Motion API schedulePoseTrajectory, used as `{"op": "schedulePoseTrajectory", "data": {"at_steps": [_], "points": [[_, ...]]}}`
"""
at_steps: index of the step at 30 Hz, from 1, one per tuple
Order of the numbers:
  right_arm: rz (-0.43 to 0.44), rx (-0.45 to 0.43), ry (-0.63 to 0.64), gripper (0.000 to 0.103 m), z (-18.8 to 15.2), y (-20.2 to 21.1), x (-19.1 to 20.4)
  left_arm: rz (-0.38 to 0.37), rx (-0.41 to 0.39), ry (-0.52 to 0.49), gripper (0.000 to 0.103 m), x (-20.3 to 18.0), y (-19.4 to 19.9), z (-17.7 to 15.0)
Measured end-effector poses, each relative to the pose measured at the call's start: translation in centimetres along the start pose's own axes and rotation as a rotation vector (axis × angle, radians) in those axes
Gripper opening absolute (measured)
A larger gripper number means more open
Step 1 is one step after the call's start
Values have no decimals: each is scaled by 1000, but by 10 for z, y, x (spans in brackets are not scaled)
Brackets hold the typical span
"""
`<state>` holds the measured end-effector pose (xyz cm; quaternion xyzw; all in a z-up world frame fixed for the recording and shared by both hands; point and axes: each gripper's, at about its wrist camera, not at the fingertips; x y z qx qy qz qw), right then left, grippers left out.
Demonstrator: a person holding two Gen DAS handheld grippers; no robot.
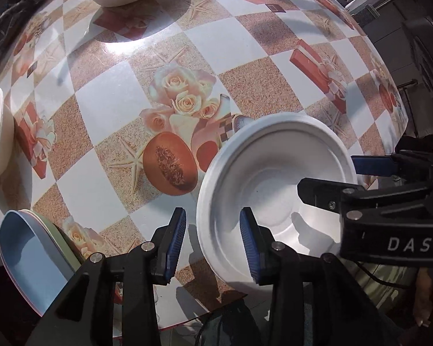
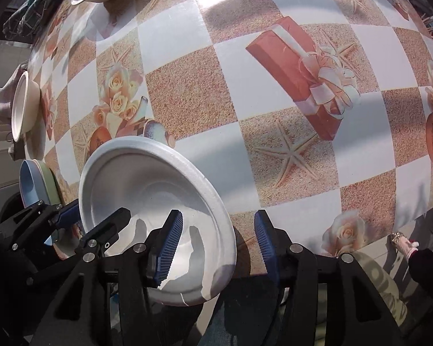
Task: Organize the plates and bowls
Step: 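Set the white bowl down on the table and open both grippers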
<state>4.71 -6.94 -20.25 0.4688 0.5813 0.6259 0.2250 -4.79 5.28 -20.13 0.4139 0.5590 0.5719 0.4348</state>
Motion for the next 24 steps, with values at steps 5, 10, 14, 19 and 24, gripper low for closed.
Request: {"op": "schedulePoseTrajectory", "data": {"at_steps": [5,10,14,19,24], "points": [[4,-63,-52,102,-2,31,-15,-46,-72,39,83,30,30,-7],[-6,-86,-114,102,-16,49,-28,-50,-32,62,83,40,46,-12],[-5,-80,-162,102,-33,47,-30,-86,17,57,83,35,44,-17],[-22,-64,-181,102,-44,45,-29,-102,29,23,83,27,52,-24],[-38,-121,-199,102,-47,61,-27,-102,-2,13,83,30,61,-23]]}}
Point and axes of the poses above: each gripper's, at about its wrist camera, not at the fingertips, and y roughly against the way its jaws point, x to its left, z to its top, and after that the axes turned 8 degrees about z, right-handed
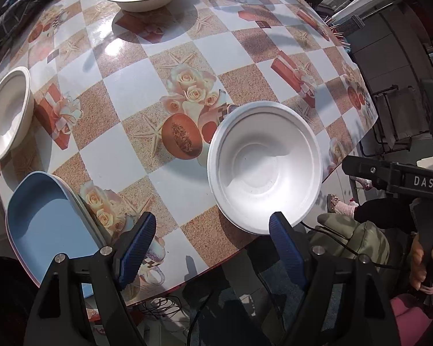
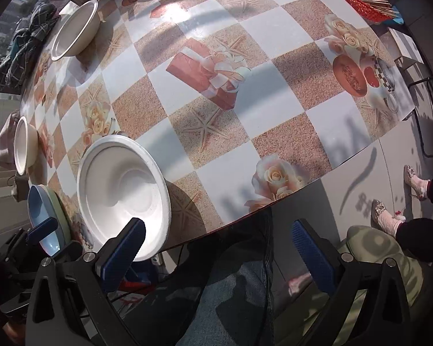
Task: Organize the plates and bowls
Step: 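Set the white bowl down on the table and open both grippers, then move both grippers toward another white bowl on the table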
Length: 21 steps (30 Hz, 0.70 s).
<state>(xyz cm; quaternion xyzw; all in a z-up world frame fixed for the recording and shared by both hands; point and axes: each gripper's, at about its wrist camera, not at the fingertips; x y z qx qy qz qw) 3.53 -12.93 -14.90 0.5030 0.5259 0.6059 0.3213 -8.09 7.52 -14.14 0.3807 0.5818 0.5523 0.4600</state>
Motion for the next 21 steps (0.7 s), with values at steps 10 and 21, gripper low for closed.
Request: {"op": "schedulePoseTrajectory", "data": {"at_steps": [10,21], "points": [[-22,-102,-76,102,-21,28,-4,-18,-68,0,83,12,22,1],[-49,-111,-95,102,-18,34,-1,-36,-97,61,83,37,34,0]]}}
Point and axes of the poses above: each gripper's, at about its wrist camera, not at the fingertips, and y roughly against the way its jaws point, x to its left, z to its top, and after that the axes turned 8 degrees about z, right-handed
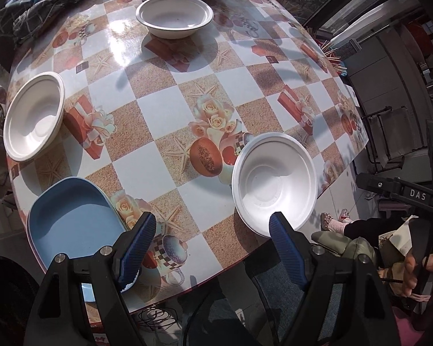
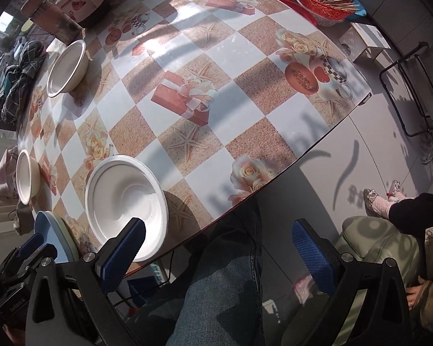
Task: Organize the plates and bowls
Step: 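Move both grippers toward another white bowl on the table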
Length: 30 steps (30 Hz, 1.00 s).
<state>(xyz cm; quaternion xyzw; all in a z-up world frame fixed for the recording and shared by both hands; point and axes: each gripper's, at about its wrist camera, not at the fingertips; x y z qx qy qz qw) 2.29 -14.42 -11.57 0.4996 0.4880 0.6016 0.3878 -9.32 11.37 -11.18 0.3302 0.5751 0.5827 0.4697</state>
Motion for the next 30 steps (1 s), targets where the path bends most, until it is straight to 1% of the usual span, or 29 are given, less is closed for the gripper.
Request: {"op": "schedulePoseTrajectory", "data": {"at_steps": [3,6,8,10,12,14,17,22,26,30], "points": [[-13,23,30,102,10,-6,5,10,-2,33,83,6,0,5],[-20,46,62,102,27,-11,12,25,0,81,83,14,0,13],[-36,55,105,102,43,-14,20,32,10,118,83,19,0,23],[-54,64,161,102,62,-16,30,62,10,148,83,23,0,34],[-57,72,210,102,82,-19,41,59,7,179,83,28,-1,47],[-55,76,256,102,104,-22,54,57,6,216,83,33,-4,63],[-43,84,321,102,135,-29,78,64,-3,244,83,38,-9,90],[-13,82,417,102,185,-43,128,107,-46,307,83,47,-14,142],[15,86,441,102,218,-64,163,143,-79,344,83,56,-24,185],[45,83,437,102,246,-84,189,187,-87,364,83,66,-41,224]]}}
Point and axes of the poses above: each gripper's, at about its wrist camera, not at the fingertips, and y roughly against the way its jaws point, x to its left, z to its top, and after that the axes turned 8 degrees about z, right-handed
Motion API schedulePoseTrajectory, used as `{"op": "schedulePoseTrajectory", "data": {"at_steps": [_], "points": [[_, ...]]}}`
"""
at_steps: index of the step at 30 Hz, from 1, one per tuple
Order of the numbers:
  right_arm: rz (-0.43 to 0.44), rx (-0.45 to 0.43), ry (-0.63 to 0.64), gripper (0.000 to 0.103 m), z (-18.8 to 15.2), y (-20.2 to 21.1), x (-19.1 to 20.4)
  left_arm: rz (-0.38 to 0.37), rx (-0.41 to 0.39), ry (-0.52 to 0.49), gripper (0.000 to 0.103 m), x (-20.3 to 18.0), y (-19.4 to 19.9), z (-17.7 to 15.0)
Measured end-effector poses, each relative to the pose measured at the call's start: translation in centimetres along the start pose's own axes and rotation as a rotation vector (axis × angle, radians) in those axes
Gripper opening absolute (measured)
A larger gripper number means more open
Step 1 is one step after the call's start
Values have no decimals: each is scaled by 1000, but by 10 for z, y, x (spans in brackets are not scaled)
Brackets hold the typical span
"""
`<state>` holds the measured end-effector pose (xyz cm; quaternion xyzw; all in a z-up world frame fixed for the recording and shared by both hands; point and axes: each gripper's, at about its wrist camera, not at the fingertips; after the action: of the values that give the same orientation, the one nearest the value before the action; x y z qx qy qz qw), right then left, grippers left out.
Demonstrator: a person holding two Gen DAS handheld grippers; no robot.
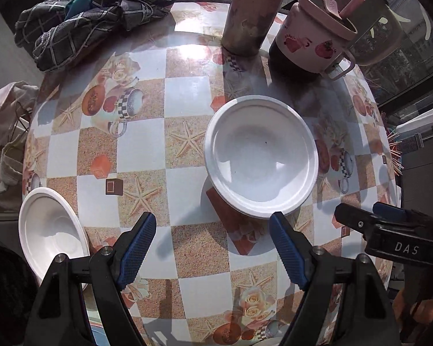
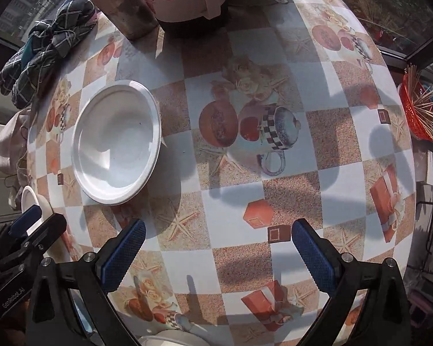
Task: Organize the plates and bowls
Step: 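Move both grippers toward another white bowl on the table, then close both grippers on the second white bowl rim and lift it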
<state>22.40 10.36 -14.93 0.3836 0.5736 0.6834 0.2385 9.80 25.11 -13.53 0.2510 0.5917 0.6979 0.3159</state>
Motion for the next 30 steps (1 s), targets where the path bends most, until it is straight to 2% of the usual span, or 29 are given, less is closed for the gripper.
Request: {"op": "schedulePoseTrajectory", "data": {"at_steps": [8,11,13,14,16,17,18,20,21,22,23,26,30], "points": [[34,-18,11,102,50,-28,16,58,39,-17,80,-6,-45,48],[27,-10,44,102,61,-38,23,79,67,-31,73,-6,-61,58],[38,0,56,102,65,-45,27,86,90,-53,63,-8,-70,61],[44,10,61,99,67,-50,30,85,105,-65,58,-9,-75,62],[48,44,71,78,68,-60,34,70,146,-84,40,-11,-85,62],[55,70,71,66,68,-66,36,70,142,-88,40,-12,-86,62],[42,57,86,63,66,-66,40,56,135,-101,31,-15,-86,62],[36,60,128,53,64,-68,48,54,136,-117,29,-19,-87,62],[29,61,152,43,61,-69,54,60,131,-127,28,-21,-87,62],[41,69,165,38,58,-71,58,52,130,-134,26,-23,-87,61],[32,75,165,35,55,-72,59,58,128,-136,26,-25,-87,59],[58,85,141,34,43,-74,55,59,128,-149,26,-28,-87,48],[54,110,143,35,9,-74,47,62,126,-196,26,-37,-84,15]]}}
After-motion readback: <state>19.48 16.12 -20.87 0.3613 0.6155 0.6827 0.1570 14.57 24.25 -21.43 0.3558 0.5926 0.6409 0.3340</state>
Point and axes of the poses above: each gripper's, at about its wrist camera, not at the fingertips, and y roughly against the way its jaws point, x to its left, z to its top, and after that the axes turned 8 degrees about z, right-handed
